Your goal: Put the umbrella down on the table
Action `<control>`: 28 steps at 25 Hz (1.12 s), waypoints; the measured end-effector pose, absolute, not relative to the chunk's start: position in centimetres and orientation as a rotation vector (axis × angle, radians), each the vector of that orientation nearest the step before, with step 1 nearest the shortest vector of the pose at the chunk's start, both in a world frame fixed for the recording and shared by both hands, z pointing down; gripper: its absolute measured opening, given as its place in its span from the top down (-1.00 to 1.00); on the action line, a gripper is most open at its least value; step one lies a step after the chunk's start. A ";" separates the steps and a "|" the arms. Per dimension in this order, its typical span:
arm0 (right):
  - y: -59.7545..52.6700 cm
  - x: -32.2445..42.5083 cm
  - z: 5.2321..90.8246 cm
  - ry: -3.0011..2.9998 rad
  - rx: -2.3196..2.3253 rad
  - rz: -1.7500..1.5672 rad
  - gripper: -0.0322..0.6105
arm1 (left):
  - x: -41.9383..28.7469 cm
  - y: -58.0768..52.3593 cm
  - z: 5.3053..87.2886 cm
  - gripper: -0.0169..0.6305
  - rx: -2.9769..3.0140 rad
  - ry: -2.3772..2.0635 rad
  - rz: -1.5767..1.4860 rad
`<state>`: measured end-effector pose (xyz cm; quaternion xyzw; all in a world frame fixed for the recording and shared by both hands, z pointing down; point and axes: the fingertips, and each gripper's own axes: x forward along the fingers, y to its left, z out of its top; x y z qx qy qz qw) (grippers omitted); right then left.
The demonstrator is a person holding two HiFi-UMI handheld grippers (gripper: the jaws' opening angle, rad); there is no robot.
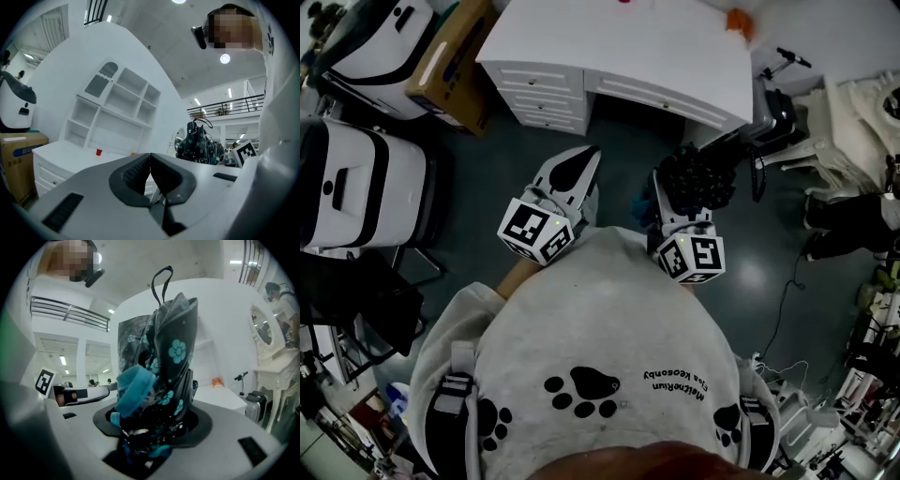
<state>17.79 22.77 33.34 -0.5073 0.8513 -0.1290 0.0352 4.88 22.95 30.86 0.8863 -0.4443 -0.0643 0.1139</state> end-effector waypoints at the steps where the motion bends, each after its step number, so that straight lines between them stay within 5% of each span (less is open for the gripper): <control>1: 22.1 17.7 33.4 2.617 -1.568 -0.389 0.08 | 5.2 22.3 30.9 0.89 2.609 -1.275 -0.188; 28: -9.3 11.3 34.7 2.486 -1.797 -0.447 0.08 | 1.4 -11.7 32.6 0.89 2.719 -0.967 -0.084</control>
